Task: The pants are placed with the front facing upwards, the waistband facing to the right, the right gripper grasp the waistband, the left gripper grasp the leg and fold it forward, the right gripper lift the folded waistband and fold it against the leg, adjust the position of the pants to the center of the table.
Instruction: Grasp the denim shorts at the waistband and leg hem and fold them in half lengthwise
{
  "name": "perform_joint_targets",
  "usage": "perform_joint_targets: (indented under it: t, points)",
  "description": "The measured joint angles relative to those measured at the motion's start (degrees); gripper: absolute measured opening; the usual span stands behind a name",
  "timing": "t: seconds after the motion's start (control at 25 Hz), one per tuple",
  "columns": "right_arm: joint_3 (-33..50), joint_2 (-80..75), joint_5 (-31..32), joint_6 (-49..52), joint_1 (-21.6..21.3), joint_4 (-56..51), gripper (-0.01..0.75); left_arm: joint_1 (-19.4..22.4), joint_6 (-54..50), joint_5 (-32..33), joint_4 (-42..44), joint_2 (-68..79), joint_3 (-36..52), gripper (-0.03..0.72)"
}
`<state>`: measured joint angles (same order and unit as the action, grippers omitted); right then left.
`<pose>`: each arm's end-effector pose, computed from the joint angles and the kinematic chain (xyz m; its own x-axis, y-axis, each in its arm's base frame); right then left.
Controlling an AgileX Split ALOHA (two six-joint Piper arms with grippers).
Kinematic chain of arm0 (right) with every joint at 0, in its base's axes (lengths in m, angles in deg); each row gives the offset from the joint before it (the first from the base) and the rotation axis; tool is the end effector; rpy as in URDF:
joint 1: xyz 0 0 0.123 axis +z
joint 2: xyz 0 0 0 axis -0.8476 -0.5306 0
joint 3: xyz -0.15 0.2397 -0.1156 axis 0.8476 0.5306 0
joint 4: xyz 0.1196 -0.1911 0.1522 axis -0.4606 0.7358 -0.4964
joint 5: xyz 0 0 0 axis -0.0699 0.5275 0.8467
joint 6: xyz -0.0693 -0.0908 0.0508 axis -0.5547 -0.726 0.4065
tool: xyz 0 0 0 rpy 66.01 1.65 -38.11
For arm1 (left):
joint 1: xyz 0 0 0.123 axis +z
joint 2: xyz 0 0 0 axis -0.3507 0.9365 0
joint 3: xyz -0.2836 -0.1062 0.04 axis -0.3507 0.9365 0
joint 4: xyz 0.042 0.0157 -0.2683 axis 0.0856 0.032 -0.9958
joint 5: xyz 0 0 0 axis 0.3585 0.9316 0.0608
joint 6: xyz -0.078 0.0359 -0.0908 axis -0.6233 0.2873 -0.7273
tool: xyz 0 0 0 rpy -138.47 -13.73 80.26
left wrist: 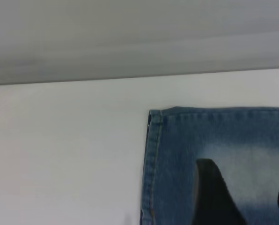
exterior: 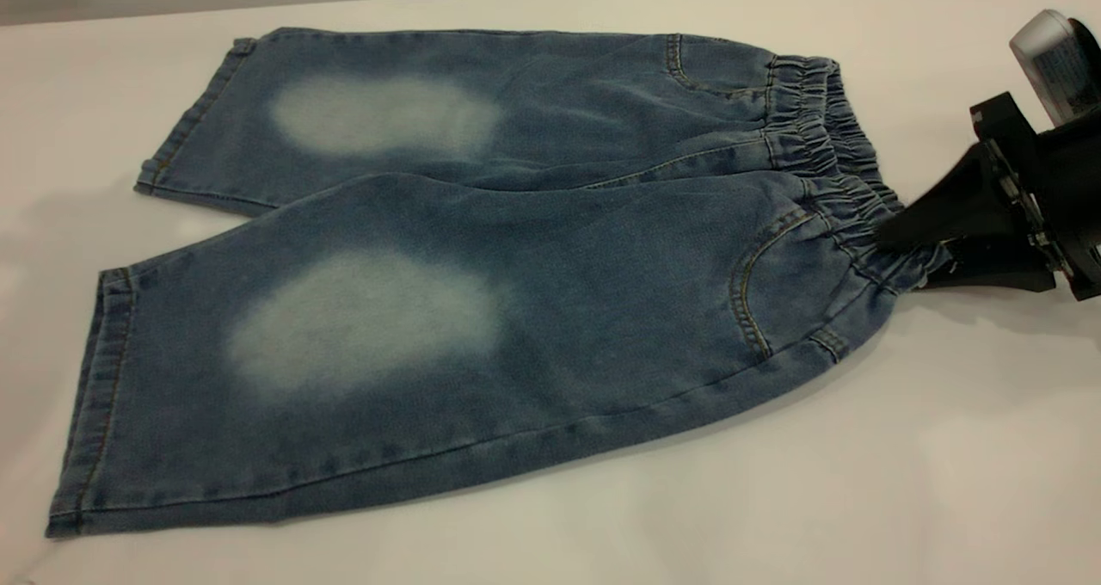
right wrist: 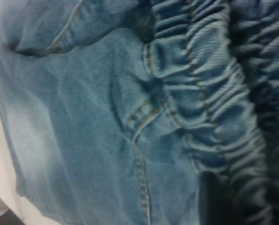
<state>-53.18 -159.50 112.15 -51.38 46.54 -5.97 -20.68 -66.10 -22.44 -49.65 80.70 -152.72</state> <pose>0.3271 0.0322 -0.0082 -0.9696 0.2420 -0.0356 0.1272 0.6233 0.7715 0.3588 -0.0082 0.3126 -0.6036 0.0280 -0.7968 0.0648 0.9978 -0.0140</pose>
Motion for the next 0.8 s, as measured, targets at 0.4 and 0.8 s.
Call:
perform_joint_targets:
  t: [0.4,0.8]
  points:
    - [0.0,0.0,0.1,-0.3,0.0,-0.1,0.031,0.0,0.0,11.8,-2.7,0.0,0.2,0.325]
    - [-0.1,0.0,0.1,-0.9,0.0,-0.3,0.031,-3.8,0.3,22.9,-6.9,2.0,8.2,0.325]
